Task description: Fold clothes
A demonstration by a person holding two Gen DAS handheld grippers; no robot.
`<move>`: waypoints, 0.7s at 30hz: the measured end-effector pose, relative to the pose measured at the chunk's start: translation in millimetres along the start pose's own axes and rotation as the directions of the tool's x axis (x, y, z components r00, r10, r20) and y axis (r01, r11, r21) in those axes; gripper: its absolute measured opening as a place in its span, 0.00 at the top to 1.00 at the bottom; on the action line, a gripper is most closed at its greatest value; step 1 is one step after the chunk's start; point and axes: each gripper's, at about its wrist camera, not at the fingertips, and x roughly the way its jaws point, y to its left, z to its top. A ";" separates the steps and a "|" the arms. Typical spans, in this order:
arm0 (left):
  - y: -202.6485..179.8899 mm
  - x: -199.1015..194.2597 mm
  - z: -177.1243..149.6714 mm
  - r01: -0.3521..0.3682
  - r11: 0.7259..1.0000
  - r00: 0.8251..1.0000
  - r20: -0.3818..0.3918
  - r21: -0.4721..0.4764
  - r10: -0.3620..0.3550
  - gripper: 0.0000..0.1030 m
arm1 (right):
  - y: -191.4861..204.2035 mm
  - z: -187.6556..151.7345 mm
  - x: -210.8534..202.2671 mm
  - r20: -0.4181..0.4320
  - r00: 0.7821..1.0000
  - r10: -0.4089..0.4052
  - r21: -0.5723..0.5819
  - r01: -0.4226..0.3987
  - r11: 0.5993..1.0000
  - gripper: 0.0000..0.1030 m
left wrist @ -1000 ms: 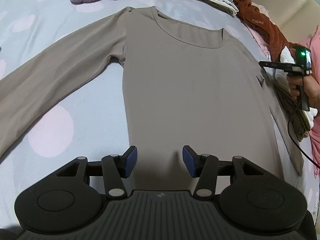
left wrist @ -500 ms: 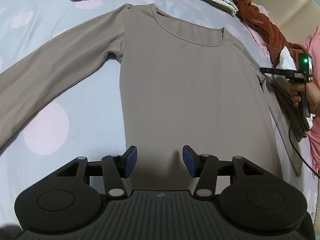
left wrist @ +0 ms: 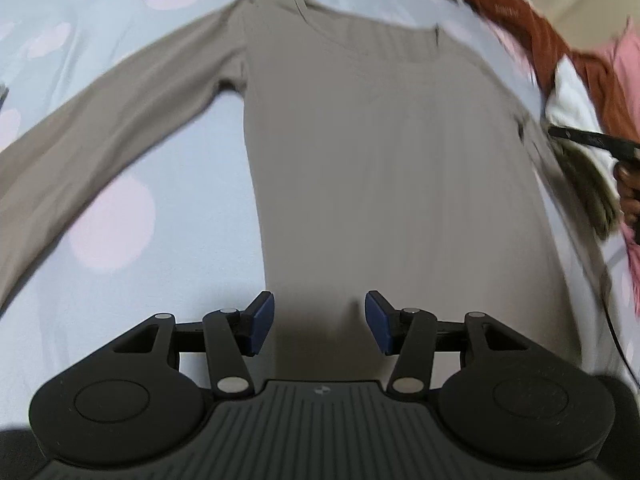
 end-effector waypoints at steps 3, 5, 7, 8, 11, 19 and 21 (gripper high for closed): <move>-2.5 -7.2 -24.2 -0.010 1.000 0.999 -0.052 -0.009 0.010 0.53 | 19.5 -44.2 -27.9 -0.121 0.990 0.067 -0.014 -0.069 0.998 0.56; -2.0 -10.2 -39.7 -0.025 0.999 0.996 -0.082 -0.028 0.023 0.53 | 24.5 -73.7 -42.3 -0.193 0.974 0.121 0.035 -0.116 0.993 0.54; -2.1 -12.7 -54.8 -0.048 0.998 0.994 -0.105 -0.037 0.044 0.53 | 33.1 -103.3 -53.2 -0.268 0.947 0.175 0.089 -0.156 0.984 0.53; -2.6 -13.8 -61.9 -0.061 0.997 0.992 -0.114 -0.038 0.056 0.52 | 37.6 -116.5 -57.7 -0.305 0.930 0.203 0.112 -0.177 0.978 0.52; -3.4 -12.8 -78.4 -0.069 0.996 0.985 -0.163 -0.052 0.060 0.49 | 52.1 -147.0 -68.2 -0.368 0.897 0.245 0.133 -0.210 0.969 0.47; -8.0 9.9 -101.4 -0.092 0.996 0.960 -0.265 -0.005 0.088 0.56 | 54.1 -178.2 -75.8 -0.430 0.879 0.206 0.181 -0.140 0.974 0.98; -10.3 8.8 -100.8 -0.105 0.994 0.955 -0.278 0.019 0.106 0.81 | 50.1 -179.4 -81.7 -0.419 0.883 0.211 0.194 -0.140 0.971 0.98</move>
